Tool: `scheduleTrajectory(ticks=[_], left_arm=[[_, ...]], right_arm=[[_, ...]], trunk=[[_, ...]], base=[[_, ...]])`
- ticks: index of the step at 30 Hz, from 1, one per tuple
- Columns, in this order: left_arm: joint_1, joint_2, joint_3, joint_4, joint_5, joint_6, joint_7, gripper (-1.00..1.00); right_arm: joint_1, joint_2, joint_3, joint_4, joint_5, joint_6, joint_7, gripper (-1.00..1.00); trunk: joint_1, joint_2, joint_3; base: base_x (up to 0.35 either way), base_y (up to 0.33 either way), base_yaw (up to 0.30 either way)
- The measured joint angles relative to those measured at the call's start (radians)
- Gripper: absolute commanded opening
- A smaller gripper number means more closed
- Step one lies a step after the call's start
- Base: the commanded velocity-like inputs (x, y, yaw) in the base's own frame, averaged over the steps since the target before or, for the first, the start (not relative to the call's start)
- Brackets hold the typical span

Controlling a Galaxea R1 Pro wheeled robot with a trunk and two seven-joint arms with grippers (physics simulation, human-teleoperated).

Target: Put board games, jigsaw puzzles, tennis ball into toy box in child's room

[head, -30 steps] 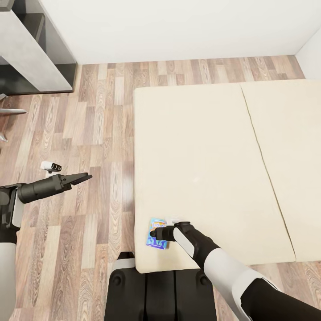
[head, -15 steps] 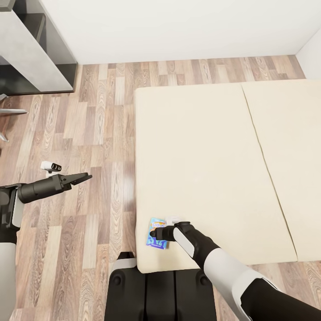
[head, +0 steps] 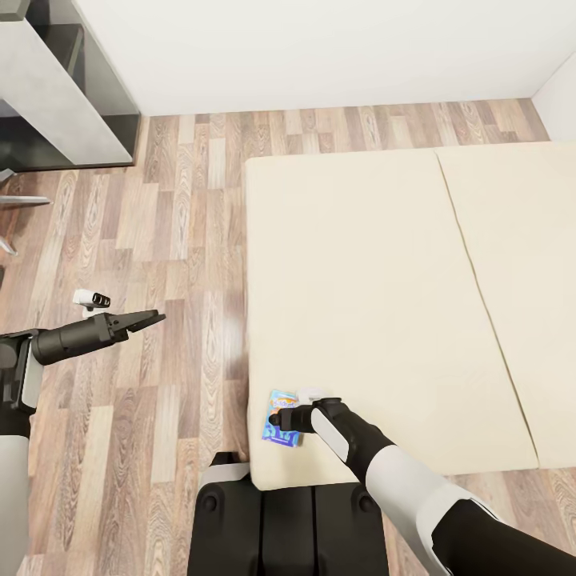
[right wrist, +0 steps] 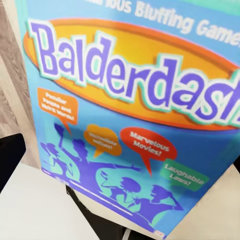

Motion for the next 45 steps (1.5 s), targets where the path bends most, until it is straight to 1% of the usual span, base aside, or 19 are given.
scheduleTrajectory(ticks=[24, 30, 45], left_arm=[[0.0, 0.001, 0.001, 0.0, 0.0, 0.0, 0.0, 1.0], [0.0, 0.001, 0.002, 0.0, 0.0, 0.0, 0.0, 1.0], [0.0, 0.001, 0.002, 0.0, 0.0, 0.0, 0.0, 1.0]], right_arm=[[0.0, 0.0, 0.0, 0.0, 0.001, 0.0, 0.0, 1.0], [0.0, 0.0, 0.0, 0.0, 0.001, 0.0, 0.0, 1.0], [0.0, 0.0, 0.0, 0.0, 0.002, 0.0, 0.0, 1.0]], trunk=[[0.0, 0.0, 0.0], [0.0, 0.0, 0.0], [0.0, 0.0, 0.0]], base=[[0.0, 0.022, 0.0], [-0.045, 0.1, 0.0], [-0.005, 0.029, 0.0]])
